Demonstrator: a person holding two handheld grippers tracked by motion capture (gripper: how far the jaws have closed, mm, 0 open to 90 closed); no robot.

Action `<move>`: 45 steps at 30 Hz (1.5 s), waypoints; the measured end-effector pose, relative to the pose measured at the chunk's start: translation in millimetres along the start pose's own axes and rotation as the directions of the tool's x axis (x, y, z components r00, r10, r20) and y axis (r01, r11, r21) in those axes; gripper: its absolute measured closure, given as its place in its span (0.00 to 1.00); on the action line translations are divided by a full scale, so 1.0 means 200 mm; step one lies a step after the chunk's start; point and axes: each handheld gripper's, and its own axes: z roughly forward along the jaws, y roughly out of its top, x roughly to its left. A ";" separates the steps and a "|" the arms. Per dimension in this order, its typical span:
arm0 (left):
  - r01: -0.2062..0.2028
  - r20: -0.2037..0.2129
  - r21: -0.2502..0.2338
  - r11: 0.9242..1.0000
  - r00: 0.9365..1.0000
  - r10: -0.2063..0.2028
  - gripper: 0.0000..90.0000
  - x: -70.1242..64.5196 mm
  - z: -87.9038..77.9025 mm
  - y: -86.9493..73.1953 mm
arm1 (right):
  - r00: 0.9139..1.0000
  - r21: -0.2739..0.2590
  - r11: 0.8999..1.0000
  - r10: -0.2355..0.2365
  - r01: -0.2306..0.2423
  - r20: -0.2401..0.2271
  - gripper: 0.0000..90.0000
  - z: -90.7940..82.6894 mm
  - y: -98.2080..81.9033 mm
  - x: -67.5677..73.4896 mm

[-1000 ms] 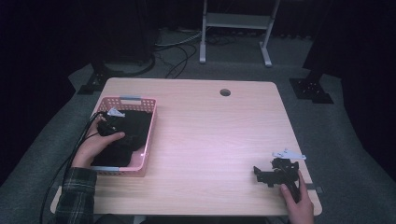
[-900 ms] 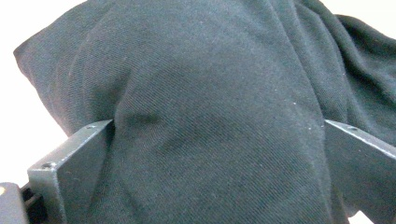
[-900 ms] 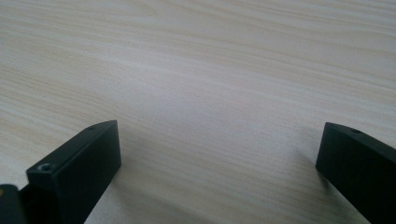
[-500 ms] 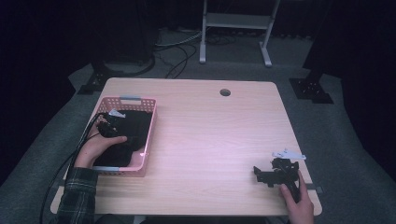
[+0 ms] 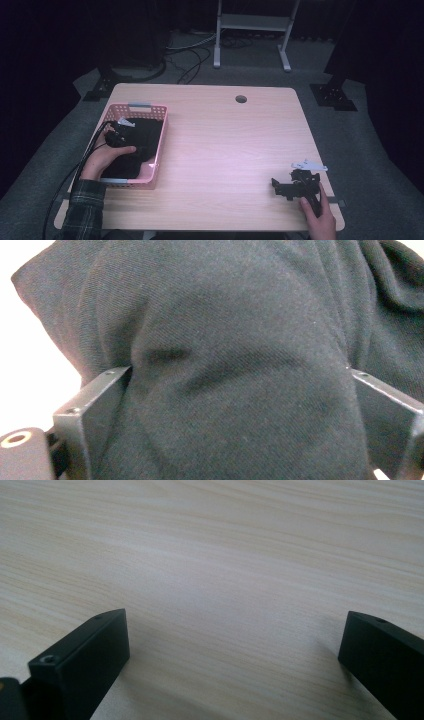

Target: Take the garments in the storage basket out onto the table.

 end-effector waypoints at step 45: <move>0.008 -0.034 -0.022 1.000 0.999 -0.009 0.59 0.01 -0.08 0.02 | 1.000 0.001 1.000 0.001 -0.001 0.002 0.00 0.00 0.00 0.00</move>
